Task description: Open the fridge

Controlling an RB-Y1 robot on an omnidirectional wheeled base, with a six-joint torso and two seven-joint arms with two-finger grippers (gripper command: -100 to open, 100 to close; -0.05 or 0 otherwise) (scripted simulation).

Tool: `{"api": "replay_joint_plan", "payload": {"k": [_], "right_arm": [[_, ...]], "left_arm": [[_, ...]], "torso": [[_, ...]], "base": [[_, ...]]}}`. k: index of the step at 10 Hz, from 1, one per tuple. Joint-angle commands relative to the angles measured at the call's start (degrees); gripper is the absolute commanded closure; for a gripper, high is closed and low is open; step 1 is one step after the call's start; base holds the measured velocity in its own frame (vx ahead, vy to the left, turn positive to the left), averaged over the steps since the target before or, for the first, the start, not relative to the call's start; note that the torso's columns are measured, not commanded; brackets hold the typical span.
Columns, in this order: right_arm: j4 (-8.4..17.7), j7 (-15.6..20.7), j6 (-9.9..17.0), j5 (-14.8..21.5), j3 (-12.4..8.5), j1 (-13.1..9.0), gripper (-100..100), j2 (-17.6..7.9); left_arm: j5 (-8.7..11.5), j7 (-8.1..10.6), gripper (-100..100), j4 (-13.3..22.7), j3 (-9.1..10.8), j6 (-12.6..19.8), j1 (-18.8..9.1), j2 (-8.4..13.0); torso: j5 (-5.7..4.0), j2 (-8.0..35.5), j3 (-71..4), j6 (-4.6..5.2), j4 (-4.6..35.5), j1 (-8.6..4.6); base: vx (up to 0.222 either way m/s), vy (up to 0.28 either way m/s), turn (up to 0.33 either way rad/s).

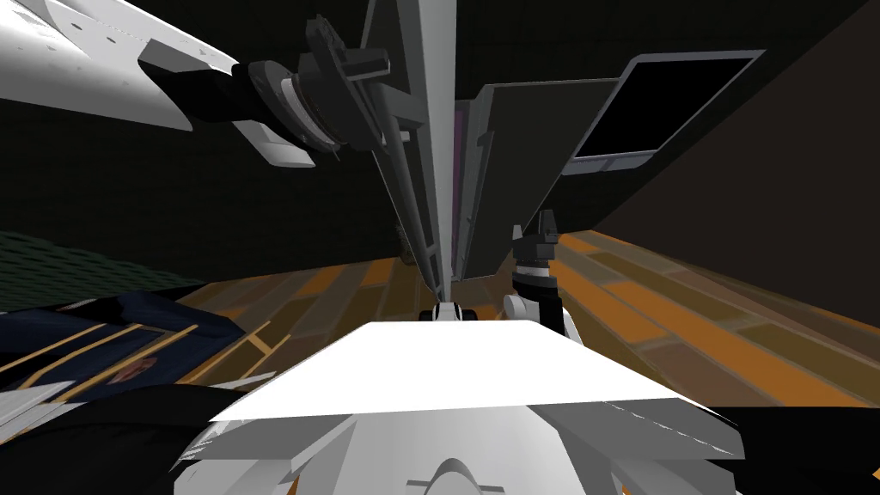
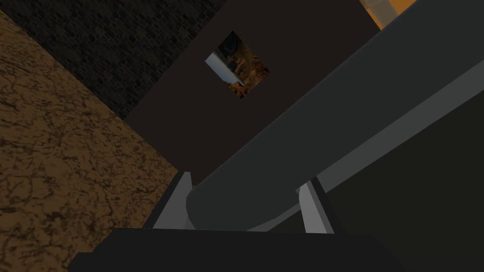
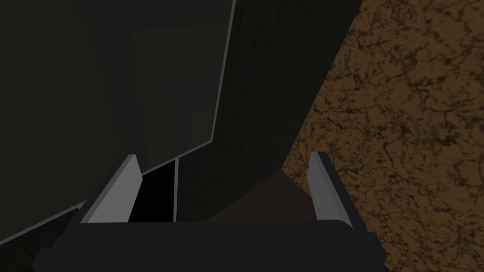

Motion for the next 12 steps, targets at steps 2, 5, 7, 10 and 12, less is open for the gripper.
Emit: {"api": "replay_joint_plan", "payload": {"k": [2,5,7,10,12], "right_arm": [[0.0,0.0,0.0,0.0,0.0,0.0,0,0.01],[0.01,0.0,0.0,0.0,0.02,-0.01,0,0.02],[0.0,0.0,0.0,0.0,0.02,0.0,0,0.03],[0.0,0.0,0.0,0.0,0.02,-0.01,0,0.02],[0.0,0.0,0.0,0.0,0.02,-0.01,0,0.03]], "left_arm": [[0.63,-0.91,100,-1.75,1.67,-3.91,0.07,1.42],[1.41,1.52,-100,-0.7,2.38,-3.78,-2.11,2.14],[2.07,4.02,-100,0.22,2.91,-3.46,-4.07,2.99],[2.74,6.52,-100,1.14,3.43,-3.14,-6.03,3.83],[2.74,6.52,-100,1.14,3.43,-3.14,-6.03,3.83]], "torso": [[0.14,-0.03,-0.02,-0.13,-0.09,0.09],[-0.05,0.35,0.31,-0.09,0.08,-0.37],[-0.26,0.28,0.12,0.05,0.28,-0.68],[-0.56,0.58,0.06,0.28,0.69,-1.06],[-0.57,0.84,0.31,0.26,0.78,-1.16]], "base": [[0.005,0.189,-0.065],[-0.038,0.078,-0.01],[0.015,-0.038,0.021],[-0.006,0.007,0.013],[-0.006,0.011,0.004]]}}
